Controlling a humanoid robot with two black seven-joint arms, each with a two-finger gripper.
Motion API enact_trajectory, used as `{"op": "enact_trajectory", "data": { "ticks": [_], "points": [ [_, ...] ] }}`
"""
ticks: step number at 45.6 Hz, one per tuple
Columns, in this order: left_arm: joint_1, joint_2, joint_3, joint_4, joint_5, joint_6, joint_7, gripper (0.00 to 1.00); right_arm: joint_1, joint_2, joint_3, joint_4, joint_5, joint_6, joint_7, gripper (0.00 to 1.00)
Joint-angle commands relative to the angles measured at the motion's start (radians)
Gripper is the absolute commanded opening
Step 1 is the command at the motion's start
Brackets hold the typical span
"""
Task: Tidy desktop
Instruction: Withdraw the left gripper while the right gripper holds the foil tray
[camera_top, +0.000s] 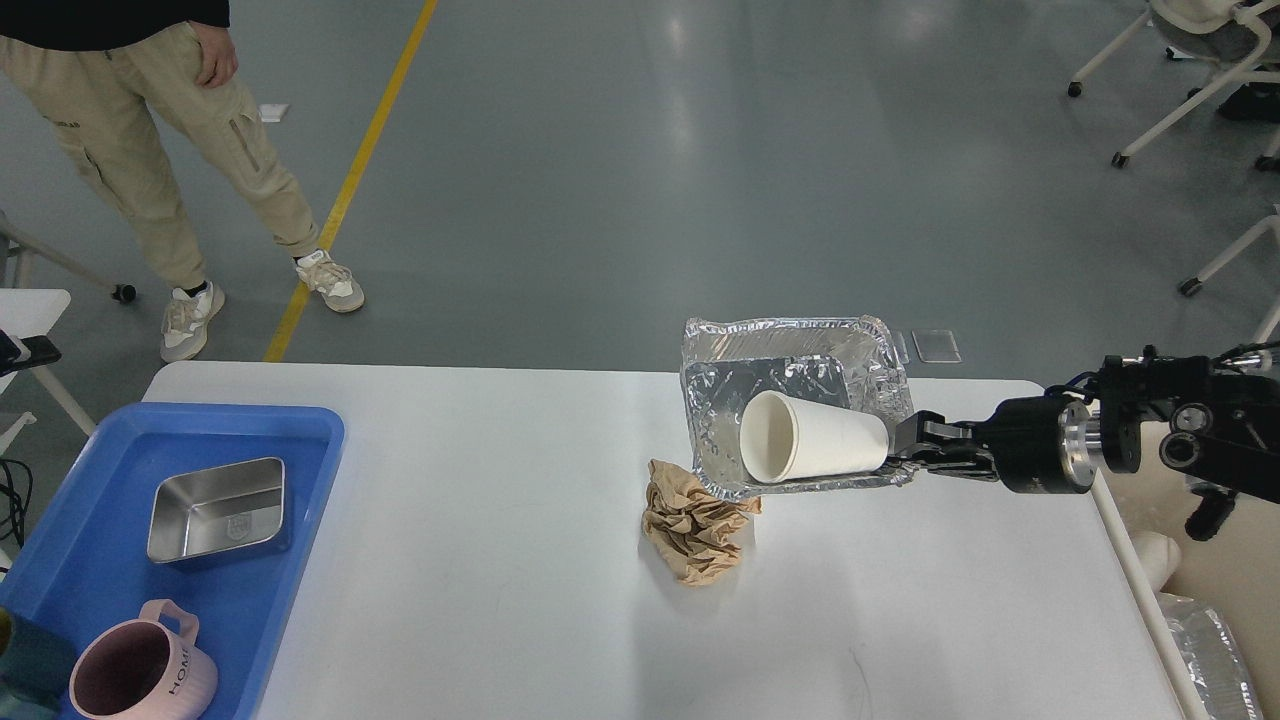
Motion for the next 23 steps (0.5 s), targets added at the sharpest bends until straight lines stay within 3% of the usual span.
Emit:
{"op": "enact_trajectory", "data": {
  "ticks": [1,6,16,23],
  "points": [
    [-0.006,-0.004,-0.002,0.011,0.173,-0.012,-0.041,0.97,0.000,0.002,0.004,0.000,0.000,-0.002,0.000,0.00],
    [-0.070,-0.041,-0.002,0.011,0.434,-0.073,-0.075,0.97,0.005,0.004,0.004,0.000,0.000,0.000,0.000,0.00],
    [-0.351,-0.190,0.037,0.010,0.824,-0.295,-0.076,0.97,0.006,0.004,0.008,0.008,0.000,-0.002,0.000,0.00],
    [-0.590,-0.295,0.204,0.008,0.957,-0.398,-0.078,0.97,0.006,0.004,0.008,0.015,0.000,-0.002,0.002,0.00]
  ]
}}
